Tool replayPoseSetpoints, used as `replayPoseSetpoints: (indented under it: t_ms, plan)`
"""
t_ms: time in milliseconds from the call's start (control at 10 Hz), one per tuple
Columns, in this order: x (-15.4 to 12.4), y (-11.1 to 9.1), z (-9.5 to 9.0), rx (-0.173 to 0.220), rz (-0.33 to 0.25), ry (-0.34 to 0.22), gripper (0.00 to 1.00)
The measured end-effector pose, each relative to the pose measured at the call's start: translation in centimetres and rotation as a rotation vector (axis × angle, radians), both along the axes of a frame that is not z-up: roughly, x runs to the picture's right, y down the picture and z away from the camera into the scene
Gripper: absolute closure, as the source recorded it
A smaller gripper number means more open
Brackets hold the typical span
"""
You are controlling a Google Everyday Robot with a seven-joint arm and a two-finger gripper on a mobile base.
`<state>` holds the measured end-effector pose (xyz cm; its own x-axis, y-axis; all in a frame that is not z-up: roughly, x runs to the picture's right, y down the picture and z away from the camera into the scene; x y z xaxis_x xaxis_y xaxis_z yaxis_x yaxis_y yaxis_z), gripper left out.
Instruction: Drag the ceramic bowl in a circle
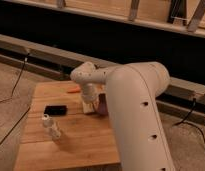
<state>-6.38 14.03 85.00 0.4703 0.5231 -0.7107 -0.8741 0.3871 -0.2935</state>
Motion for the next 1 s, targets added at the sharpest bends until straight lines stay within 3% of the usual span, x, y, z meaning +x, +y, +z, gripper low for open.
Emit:
replayPoseSetpoints:
  t_ms: [300, 500, 700, 1000]
  plan:
    - [-2.2, 3.8, -3.9, -0.067, -0.015, -0.036, 1.0]
    - [-1.9, 6.4, -7.2, -0.128, -0.015, -0.022, 1.0]
    - [0.1, 9.0, -10.3, -0.192, -0.01, 0.022, 1.0]
    - [4.5, 10.6, -11.8, -0.248, 0.027, 0.119, 1.0]
